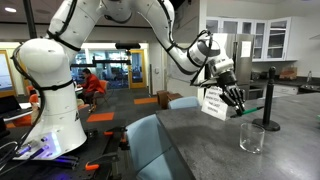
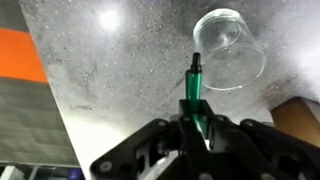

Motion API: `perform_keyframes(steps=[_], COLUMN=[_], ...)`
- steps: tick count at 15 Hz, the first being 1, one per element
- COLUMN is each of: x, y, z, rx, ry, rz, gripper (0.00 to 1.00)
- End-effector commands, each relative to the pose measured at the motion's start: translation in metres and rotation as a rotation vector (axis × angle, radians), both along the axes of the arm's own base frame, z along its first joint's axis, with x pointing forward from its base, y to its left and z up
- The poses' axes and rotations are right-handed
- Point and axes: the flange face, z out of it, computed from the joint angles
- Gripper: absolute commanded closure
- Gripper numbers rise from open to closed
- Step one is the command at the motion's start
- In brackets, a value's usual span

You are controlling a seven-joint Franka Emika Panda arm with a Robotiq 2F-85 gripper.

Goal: Put the pen in the cup

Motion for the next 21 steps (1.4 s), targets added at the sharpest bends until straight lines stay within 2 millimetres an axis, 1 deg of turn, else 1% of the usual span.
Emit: perform_keyframes(steps=[1,5,9,15,17,21], x=[0.023,0.042,0.056,0.068,0.072,0.076], y=[0.014,0.024,0.028,0.038,0.042,0.050], z=[0.001,-0.005,-0.024,-0.064,-0.073,-0.083], rx=[-0.155,-0.307,-0.416,-0.487,-0.500,-0.529], ry=[-0.022,-0.029,-0.008,0.010,0.013,0.016], rz=[-0.027,-0.040,-0.042,-0.034,-0.023,-0.013], gripper=[0.96,0.96,0.96,0.96,0.96,0.96])
